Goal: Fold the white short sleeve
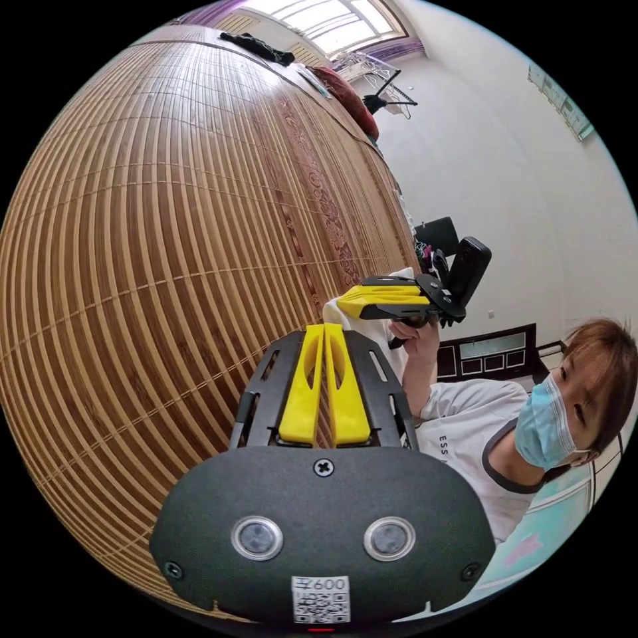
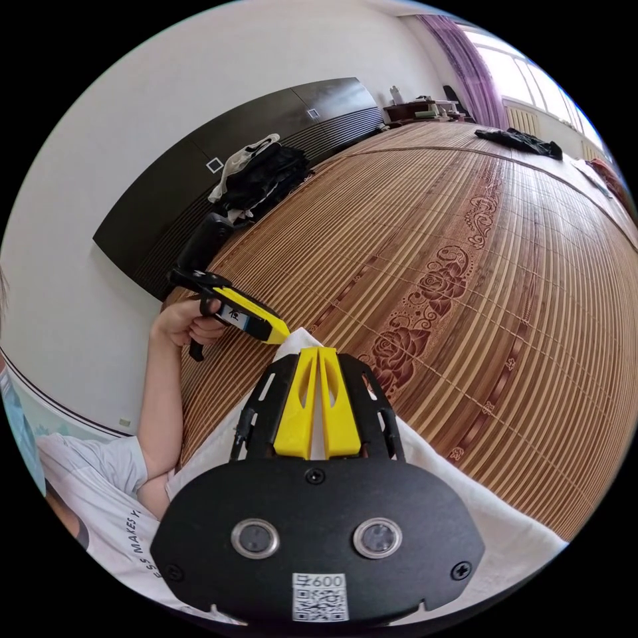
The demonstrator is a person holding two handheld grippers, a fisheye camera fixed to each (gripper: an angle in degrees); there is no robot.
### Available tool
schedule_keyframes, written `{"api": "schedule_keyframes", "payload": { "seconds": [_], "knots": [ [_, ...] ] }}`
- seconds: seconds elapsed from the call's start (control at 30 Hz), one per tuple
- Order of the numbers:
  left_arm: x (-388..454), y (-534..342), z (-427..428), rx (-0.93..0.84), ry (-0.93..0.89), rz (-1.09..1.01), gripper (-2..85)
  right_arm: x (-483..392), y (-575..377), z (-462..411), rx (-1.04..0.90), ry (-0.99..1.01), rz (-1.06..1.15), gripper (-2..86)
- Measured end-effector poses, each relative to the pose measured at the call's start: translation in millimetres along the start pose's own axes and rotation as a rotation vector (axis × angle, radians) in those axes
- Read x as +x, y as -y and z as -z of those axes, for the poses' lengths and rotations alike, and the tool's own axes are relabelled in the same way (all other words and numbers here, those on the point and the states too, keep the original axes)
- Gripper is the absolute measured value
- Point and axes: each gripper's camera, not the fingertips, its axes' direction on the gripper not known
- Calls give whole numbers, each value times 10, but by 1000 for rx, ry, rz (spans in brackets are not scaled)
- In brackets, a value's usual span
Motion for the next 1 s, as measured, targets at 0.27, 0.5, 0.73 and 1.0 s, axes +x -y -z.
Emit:
{"api": "schedule_keyframes", "payload": {
  "seconds": [0.27,0.5,0.73,1.0],
  "knots": [
    [181,1,257,108,-51,-35,0,23,-11,13,2,9,-4,-8],
    [51,134,-1,12,-10,4,0,37,-20,5,0,6,-3,-8],
    [65,92,64,7,64,-6,0,53,-23,-21,-5,-4,0,-8],
    [32,83,83,10,59,0,0,123,-36,-43,-3,5,-6,-8]
  ]
}}
